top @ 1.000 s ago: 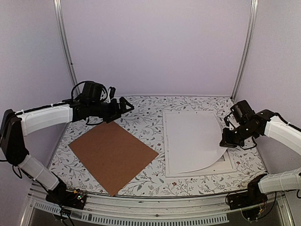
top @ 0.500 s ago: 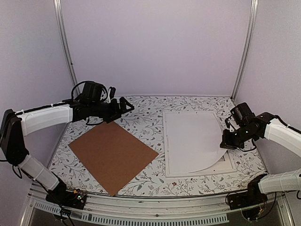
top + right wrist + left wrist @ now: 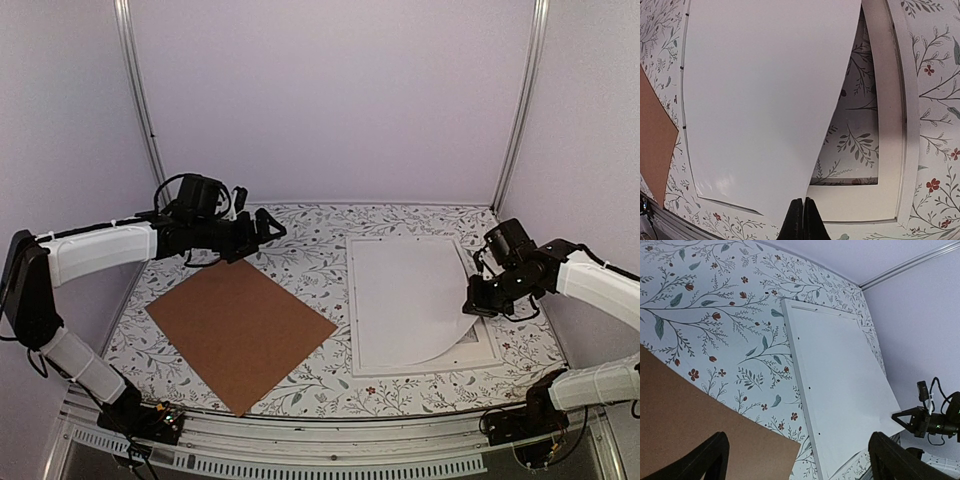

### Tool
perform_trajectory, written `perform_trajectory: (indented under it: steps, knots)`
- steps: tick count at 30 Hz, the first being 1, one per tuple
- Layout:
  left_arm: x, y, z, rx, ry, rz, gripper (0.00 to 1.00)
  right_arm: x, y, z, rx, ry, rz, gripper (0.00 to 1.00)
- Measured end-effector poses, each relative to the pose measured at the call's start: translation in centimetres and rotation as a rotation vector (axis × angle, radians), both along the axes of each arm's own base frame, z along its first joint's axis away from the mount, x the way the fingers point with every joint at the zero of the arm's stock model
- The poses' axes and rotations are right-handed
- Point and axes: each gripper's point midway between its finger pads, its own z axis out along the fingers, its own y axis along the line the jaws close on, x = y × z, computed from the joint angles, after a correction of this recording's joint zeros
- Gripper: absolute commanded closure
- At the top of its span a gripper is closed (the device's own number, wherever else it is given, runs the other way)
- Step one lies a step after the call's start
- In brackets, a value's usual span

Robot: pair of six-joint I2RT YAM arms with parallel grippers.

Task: Put the photo into the frame
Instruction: Place the photo on the mat board.

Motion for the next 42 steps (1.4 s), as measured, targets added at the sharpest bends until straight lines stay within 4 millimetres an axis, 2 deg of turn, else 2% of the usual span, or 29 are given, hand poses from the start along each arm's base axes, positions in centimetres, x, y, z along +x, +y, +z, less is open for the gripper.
perform_trajectory:
  steps: [7, 17, 26, 42]
  knots:
    - [0.0, 0.0, 0.0, 0.000, 0.000, -0.001, 0.00, -0.2, 0.4, 0.0, 0.004, 0.002, 0.001, 0.99]
    - [0.0, 0.0, 0.0, -0.001, 0.001, -0.002, 0.00, -0.2, 0.1, -0.5, -0.015, 0.012, -0.015, 0.69]
    - [0.0, -0.1, 0.0, -0.001, 0.001, -0.003, 0.00, -0.3, -0.2, -0.8, -0.037, 0.022, -0.021, 0.52]
    - [-0.1, -0.1, 0.0, 0.000, 0.000, -0.006, 0.00, -0.1, -1.1, -2.1, -0.099, 0.050, -0.045, 0.39]
